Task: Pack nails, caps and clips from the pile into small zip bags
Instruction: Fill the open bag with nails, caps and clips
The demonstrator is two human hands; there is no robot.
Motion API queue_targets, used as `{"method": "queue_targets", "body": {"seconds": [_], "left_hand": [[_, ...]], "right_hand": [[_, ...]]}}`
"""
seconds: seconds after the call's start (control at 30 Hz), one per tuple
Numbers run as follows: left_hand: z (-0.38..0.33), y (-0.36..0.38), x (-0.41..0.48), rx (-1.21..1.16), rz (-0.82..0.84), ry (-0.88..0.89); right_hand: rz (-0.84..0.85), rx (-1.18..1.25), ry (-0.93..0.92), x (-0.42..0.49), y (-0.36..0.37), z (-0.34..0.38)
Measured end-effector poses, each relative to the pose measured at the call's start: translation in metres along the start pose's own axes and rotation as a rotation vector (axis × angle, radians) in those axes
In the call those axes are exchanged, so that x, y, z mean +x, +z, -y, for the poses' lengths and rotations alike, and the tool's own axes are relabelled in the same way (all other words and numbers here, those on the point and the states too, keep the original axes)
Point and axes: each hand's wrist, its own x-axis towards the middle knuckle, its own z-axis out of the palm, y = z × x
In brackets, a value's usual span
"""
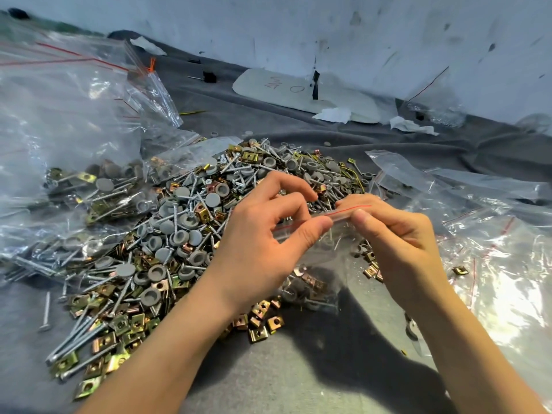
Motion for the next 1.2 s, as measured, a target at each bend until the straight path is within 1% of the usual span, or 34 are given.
{"method": "queue_targets", "body": {"seconds": [0.13,0.23,0.3,0.47,0.57,0.63,0.67,0.7,0.77,0.87,0.97,1.07,1.13,1.2], "left_hand": [[0.0,-0.001,0.001,-0.034,0.004,-0.001],[0.0,-0.003,0.001,-0.086,0.004,0.0],[0.001,-0.005,0.002,-0.143,-0.007,-0.003],[0.002,-0.007,0.0,-0.343,-0.055,-0.001],[-0.001,-0.008,-0.001,-0.501,-0.057,-0.072],[-0.003,-0.008,-0.002,-0.587,0.01,-0.133],[-0.003,-0.007,-0.003,-0.585,0.055,-0.176],[-0.002,-0.005,-0.004,-0.539,0.083,-0.206],[-0.004,-0.006,-0.009,-0.384,0.07,-0.183],[-0.019,-0.023,-0.019,-0.344,-0.015,-0.069],[-0.03,-0.063,-0.026,-0.314,-0.168,-0.062],[-0.022,-0.115,-0.023,-0.205,-0.389,-0.154],[-0.008,-0.149,-0.015,-0.057,-0.502,-0.206],[0.011,-0.176,-0.005,0.141,-0.566,-0.268]], "right_hand": [[-0.011,0.012,0.021,0.001,-0.003,-0.002],[-0.054,0.041,0.049,0.001,-0.005,-0.002],[-0.083,0.05,0.062,0.001,-0.007,-0.001],[-0.073,-0.014,0.046,0.0,-0.004,0.0],[-0.091,-0.088,0.03,0.0,0.0,0.001],[-0.109,-0.099,-0.026,0.002,0.005,0.008],[-0.118,-0.085,-0.056,0.004,0.008,0.014],[-0.13,-0.063,-0.087,0.006,0.01,0.02],[-0.145,-0.032,-0.135,0.007,0.018,0.031],[-0.112,-0.004,-0.163,0.006,0.031,0.05],[-0.133,0.071,-0.18,0.004,0.039,0.07],[-0.19,0.1,-0.108,0.001,0.035,0.082],[-0.204,0.027,-0.024,-0.002,0.027,0.081],[-0.242,-0.125,0.099,-0.002,0.016,0.07]]}}
